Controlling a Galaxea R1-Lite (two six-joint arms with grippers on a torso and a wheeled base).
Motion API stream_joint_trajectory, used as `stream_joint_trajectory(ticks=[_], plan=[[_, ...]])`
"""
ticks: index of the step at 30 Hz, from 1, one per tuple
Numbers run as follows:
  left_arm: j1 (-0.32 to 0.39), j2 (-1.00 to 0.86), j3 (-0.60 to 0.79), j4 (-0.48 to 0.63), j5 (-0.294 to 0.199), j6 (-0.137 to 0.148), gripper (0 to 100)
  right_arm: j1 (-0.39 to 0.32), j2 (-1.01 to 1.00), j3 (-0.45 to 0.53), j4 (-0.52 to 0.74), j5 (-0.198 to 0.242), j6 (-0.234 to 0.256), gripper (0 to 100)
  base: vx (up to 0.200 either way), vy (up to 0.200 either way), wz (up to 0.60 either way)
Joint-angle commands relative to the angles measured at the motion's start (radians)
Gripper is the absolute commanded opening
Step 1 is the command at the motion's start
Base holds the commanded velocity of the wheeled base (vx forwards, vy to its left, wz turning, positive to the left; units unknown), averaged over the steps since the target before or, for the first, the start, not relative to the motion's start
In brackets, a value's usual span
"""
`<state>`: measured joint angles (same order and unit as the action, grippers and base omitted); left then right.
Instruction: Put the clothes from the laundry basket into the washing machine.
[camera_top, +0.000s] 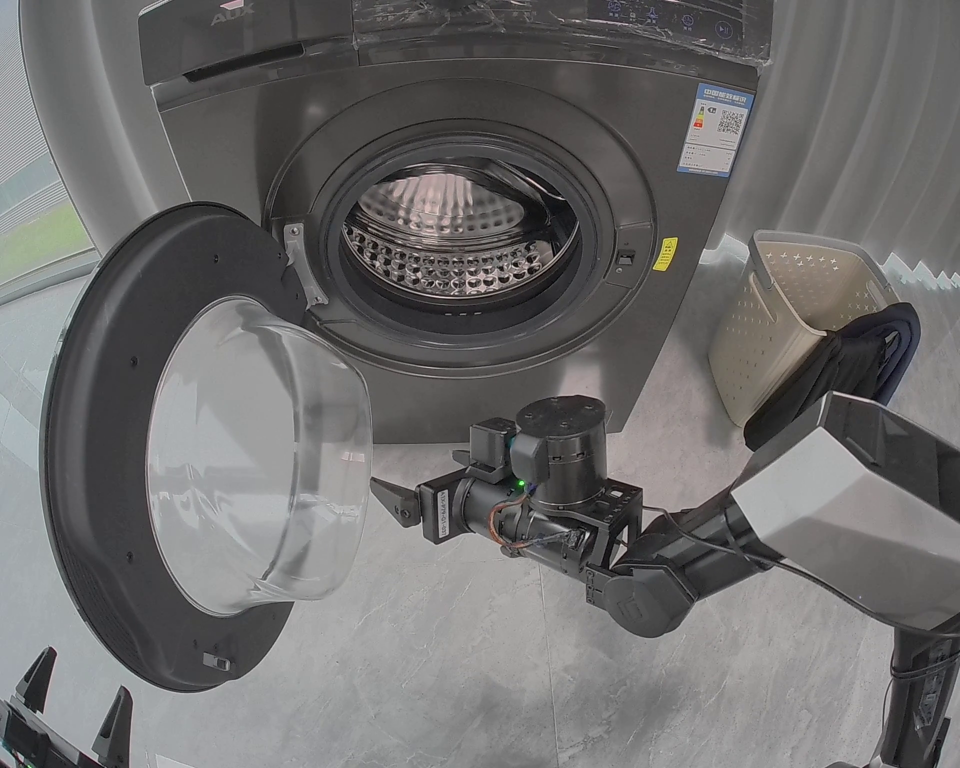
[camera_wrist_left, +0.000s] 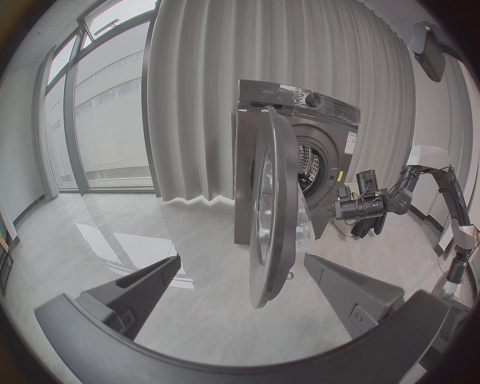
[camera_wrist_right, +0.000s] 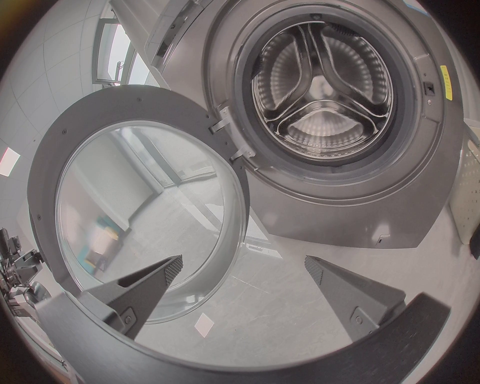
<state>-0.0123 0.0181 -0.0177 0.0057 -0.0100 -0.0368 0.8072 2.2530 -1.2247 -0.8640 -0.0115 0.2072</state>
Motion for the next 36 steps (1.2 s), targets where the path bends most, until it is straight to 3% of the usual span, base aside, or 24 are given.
stream_joint_trajectory(ticks=[1, 19, 22, 30, 36], plan=[[0.000, -0.015, 0.016, 0.000, 0.001, 0.000, 100, 0.006, 0.036, -0.019, -0.001, -0.001, 0.001, 100, 0.000, 0.000, 0.00], [0.000, -0.015, 0.016, 0.000, -0.001, -0.002, 100, 0.066, 0.177, -0.217, 0.022, -0.013, 0.006, 100, 0.000, 0.000, 0.00], [0.000, -0.015, 0.016, 0.000, 0.001, -0.005, 100, 0.070, 0.197, -0.274, 0.016, -0.038, 0.020, 100, 0.000, 0.000, 0.00], [0.000, -0.015, 0.016, 0.000, 0.001, -0.003, 100, 0.040, 0.157, -0.283, 0.043, -0.039, 0.029, 100, 0.000, 0.000, 0.00], [0.000, -0.017, 0.016, 0.000, 0.001, -0.005, 100, 0.064, 0.215, -0.368, 0.071, -0.038, 0.031, 100, 0.000, 0.000, 0.00]])
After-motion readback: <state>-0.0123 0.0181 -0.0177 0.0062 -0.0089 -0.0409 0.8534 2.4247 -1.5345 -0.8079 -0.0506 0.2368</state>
